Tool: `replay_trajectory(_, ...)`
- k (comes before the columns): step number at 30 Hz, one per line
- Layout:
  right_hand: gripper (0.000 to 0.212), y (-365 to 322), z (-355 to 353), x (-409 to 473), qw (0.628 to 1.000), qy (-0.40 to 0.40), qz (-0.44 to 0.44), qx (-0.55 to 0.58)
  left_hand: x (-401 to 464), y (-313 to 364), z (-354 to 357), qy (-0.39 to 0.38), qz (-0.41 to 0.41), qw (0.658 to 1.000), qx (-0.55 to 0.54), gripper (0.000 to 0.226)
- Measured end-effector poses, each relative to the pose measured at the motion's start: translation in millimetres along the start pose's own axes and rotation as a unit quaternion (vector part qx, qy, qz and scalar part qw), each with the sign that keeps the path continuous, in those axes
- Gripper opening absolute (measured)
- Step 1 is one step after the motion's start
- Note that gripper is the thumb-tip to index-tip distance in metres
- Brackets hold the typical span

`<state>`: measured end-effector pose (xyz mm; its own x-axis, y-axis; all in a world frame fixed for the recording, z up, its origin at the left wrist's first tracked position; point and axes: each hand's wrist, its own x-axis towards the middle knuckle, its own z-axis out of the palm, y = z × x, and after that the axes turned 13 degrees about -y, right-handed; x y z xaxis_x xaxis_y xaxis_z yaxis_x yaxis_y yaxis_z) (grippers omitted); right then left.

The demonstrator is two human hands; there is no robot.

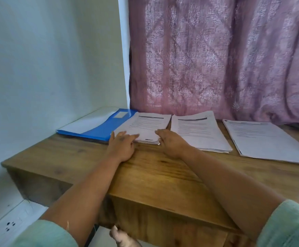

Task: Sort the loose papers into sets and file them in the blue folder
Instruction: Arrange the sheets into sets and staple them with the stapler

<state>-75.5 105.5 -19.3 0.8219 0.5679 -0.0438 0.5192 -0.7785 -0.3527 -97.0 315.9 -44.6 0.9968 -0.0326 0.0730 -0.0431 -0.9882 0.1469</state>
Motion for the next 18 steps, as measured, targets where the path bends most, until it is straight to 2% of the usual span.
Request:
replay_trajectory(4, 0.035, 1.4, 6.4, 17.4, 0.998, 0.002, 0.022, -0.05, 13.4, -2.9, -11.5, -0.039, -0.007, 0.998, -0.051, 0.039)
replay_trajectory(10, 0.033, -5.5, -3.6, 35.8, 0.995, 0.012, 0.04, -0.094, 60.5, -12.2, -27.8, -0.062, -0.085, 0.993, -0.05, 0.024)
replay_trajectory(11, 0.032, -4.8, -4.1, 36.5, 0.995, 0.012, 0.042, -0.092, 66.3, -14.2, -26.4, -0.062, -0.103, 0.992, -0.038, 0.028)
replay_trajectory(15, 0.021, 5.0, -1.4, 38.8, 0.997, 0.014, 0.042, -0.061, 86.4, -24.7, -22.8, -0.086, -0.176, 0.98, -0.029, 0.073)
replay_trajectory(18, 0.019, 5.5, -1.8, 40.7, 0.998, 0.018, 0.045, -0.042, 104.1, -26.6, -31.5, -0.129, -0.207, 0.97, 0.005, 0.091)
